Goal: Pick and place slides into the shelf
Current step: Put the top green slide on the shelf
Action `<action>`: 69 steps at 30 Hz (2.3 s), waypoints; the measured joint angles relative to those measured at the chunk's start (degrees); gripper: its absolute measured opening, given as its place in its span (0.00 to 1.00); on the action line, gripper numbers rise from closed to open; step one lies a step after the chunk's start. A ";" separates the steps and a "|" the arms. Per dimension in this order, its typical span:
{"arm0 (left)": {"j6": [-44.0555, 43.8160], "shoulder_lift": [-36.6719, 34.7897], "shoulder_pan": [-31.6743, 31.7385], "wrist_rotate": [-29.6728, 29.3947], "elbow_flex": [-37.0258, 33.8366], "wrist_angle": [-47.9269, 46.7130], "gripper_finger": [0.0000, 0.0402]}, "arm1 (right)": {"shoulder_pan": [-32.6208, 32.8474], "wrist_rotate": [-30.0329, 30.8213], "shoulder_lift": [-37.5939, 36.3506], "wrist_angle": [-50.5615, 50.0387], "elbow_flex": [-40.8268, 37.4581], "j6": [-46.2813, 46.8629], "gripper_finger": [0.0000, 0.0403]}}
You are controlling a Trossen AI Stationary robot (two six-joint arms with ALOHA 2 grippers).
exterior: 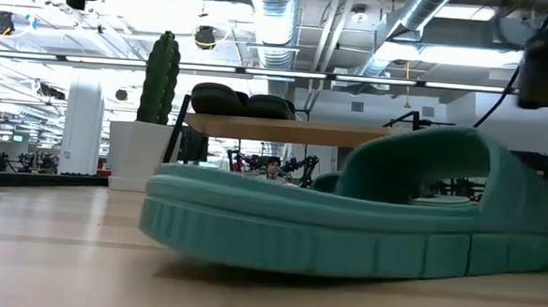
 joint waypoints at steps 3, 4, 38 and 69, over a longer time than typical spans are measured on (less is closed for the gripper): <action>0.00 0.00 0.00 0.00 0.00 0.00 0.00 | -2.85 0.52 -0.09 -2.84 0.01 -4.04 0.00; 0.00 0.00 -0.02 0.00 0.00 0.00 0.00 | -3.81 0.66 -0.09 -3.51 0.01 -5.41 0.00; -0.27 0.00 -0.01 0.07 0.00 0.00 0.00 | -21.49 4.36 -1.46 -0.73 -0.23 -46.05 0.00; -2.73 0.02 -0.02 0.55 0.02 0.21 0.00 | -3.69 25.09 -7.92 12.56 5.41 -28.38 0.19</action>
